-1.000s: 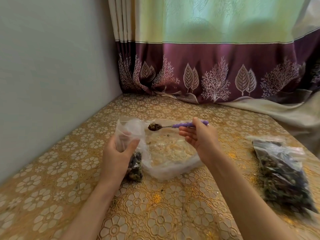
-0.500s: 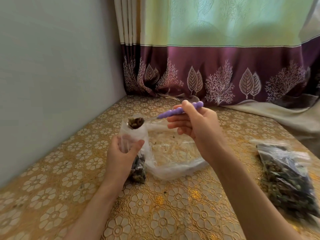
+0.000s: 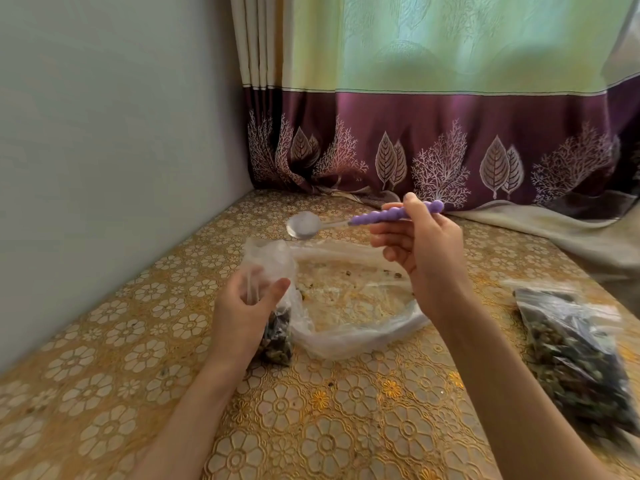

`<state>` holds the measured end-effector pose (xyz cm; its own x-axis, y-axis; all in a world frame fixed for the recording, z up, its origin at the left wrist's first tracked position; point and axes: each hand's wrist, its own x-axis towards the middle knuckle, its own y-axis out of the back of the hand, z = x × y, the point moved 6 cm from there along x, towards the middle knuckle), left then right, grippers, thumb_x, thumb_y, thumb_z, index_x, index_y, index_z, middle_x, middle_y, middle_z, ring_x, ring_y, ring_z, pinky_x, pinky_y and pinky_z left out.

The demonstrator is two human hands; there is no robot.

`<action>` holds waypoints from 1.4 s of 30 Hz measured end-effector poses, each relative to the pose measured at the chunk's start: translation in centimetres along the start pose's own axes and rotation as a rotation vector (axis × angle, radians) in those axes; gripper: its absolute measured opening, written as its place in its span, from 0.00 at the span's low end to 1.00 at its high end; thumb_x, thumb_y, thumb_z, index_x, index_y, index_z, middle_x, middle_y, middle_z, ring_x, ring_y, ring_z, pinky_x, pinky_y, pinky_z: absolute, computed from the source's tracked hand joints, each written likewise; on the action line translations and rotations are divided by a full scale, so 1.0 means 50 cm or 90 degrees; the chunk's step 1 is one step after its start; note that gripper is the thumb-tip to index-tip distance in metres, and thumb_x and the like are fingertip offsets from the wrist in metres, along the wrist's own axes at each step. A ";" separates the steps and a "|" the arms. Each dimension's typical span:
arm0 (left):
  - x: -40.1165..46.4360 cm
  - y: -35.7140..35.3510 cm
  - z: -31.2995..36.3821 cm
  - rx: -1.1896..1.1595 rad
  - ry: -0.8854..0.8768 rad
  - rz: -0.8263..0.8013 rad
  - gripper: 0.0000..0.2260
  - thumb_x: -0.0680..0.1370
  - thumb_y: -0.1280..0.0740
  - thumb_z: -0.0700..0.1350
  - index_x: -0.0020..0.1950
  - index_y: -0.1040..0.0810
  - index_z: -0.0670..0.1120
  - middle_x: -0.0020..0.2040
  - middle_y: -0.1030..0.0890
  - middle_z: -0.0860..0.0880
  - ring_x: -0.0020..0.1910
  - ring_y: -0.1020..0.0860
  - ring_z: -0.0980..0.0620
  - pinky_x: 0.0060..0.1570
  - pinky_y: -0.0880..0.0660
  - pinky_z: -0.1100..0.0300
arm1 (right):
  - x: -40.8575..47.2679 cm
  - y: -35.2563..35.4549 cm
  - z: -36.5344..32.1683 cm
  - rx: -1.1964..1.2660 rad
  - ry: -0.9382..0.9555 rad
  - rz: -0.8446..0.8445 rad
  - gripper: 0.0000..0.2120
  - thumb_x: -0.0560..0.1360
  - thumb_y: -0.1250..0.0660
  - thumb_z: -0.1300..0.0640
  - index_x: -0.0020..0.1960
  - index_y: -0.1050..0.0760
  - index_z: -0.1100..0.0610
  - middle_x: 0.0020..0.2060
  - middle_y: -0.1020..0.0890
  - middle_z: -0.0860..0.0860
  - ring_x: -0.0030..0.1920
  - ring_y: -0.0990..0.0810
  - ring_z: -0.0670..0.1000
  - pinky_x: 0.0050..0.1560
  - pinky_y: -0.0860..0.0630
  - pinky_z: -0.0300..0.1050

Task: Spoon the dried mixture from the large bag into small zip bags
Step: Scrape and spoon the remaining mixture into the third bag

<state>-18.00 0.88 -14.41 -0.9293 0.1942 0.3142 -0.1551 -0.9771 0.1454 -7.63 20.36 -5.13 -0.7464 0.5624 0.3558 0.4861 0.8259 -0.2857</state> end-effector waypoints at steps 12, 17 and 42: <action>0.007 0.023 -0.004 -0.046 0.021 0.097 0.14 0.69 0.37 0.63 0.48 0.23 0.57 0.50 0.20 0.56 0.49 0.24 0.62 0.44 0.31 0.66 | 0.006 0.014 0.093 -0.353 -0.024 -0.004 0.22 0.81 0.43 0.59 0.30 0.23 0.62 0.27 0.17 0.54 0.23 0.23 0.47 0.22 0.31 0.33; 0.007 0.019 -0.016 -0.026 0.066 0.081 0.19 0.70 0.42 0.65 0.43 0.21 0.53 0.41 0.22 0.46 0.39 0.25 0.50 0.43 0.26 0.52 | 0.000 0.014 0.133 -0.284 -0.086 0.024 0.25 0.81 0.44 0.57 0.29 0.21 0.61 0.30 0.16 0.57 0.27 0.22 0.50 0.26 0.27 0.37; 0.005 0.010 -0.007 -0.059 0.014 0.061 0.12 0.74 0.40 0.59 0.41 0.19 0.56 0.36 0.25 0.51 0.33 0.29 0.56 0.35 0.33 0.62 | -0.040 -0.025 0.212 0.113 -0.387 0.044 0.16 0.80 0.44 0.63 0.41 0.23 0.69 0.44 0.16 0.63 0.34 0.19 0.49 0.29 0.24 0.33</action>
<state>-18.45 0.43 -14.57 -0.9482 0.0989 0.3019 -0.0949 -0.9951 0.0279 -11.56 17.76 -14.92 -0.8658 0.4479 -0.2231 0.4989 0.7394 -0.4521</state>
